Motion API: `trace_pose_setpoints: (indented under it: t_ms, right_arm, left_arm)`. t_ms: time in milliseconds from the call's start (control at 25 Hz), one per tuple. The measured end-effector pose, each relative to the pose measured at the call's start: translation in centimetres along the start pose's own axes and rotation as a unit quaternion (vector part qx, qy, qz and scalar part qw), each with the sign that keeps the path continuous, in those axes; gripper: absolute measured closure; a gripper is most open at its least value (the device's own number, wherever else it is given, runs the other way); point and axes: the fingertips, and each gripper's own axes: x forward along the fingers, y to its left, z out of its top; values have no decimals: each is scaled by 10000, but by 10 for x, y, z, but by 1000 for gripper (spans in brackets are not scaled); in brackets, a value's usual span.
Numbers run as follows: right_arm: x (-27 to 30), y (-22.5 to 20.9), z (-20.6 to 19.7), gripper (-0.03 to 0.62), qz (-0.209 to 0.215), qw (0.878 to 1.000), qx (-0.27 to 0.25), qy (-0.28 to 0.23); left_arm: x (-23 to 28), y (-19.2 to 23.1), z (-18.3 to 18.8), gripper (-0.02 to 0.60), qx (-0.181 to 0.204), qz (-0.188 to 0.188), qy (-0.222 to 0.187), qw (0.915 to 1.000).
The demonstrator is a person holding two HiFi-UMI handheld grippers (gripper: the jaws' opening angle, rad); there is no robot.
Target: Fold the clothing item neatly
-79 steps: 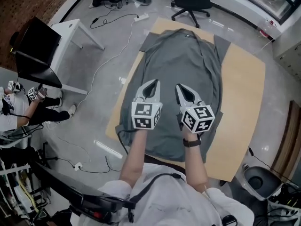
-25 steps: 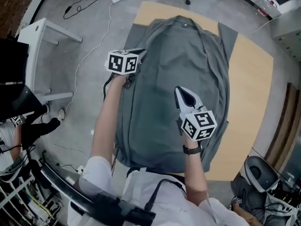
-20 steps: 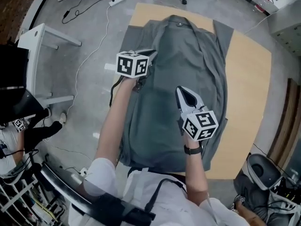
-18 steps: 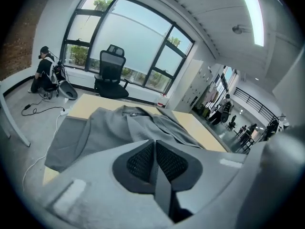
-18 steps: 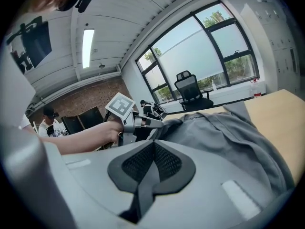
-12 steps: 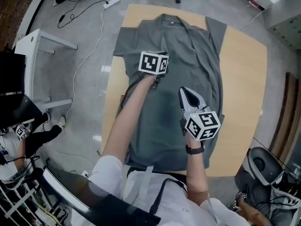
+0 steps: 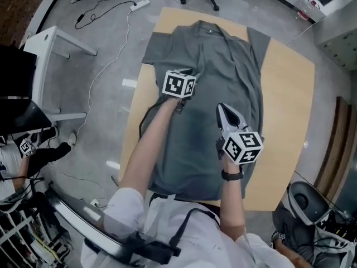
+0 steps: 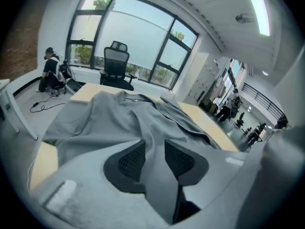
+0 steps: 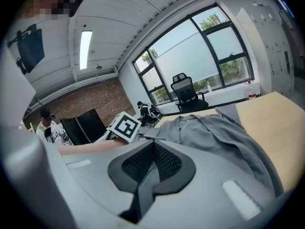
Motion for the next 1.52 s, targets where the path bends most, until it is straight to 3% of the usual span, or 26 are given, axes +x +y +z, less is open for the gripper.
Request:
trace_pose_setpoints:
  t_ms: [200,360,480,800,1000,1120,1320,1520]
  right_arm:
    - [-3,27,3,594,208,9997,-83,-69]
    - [-4,47,-5,594,375,9991,-176,19]
    - [-7,64,-17,594,478,9985,-241,97]
    - [-16,92,-45,594,610,9962,-431,453]
    - [-8,98,-73,594,820,9922,-543,772]
    - [-21,118,-83,594,857,9903,-645,885]
    - [-33,124,-79,594,810,9900,-734,886]
    - [-43,119,-73,594,719,9919,-697,785]
  left_arm:
    - [-99,31,-24,449,-359,636,-510,9960]
    - [-157,44,-68,449,-57,1137,-287,9931]
    - [-184,49,-105,449,131,1295,-54,9915]
    - [-201,30,-185,449,160,1165,490,9918]
    - [-177,41,-235,451,421,1364,1021,9845]
    - [-185,34,-259,453,436,1290,1222,9831]
    - [-190,30,-274,571,316,1382,1351,9806]
    - [-197,2,-262,574,130,1073,1143,9876]
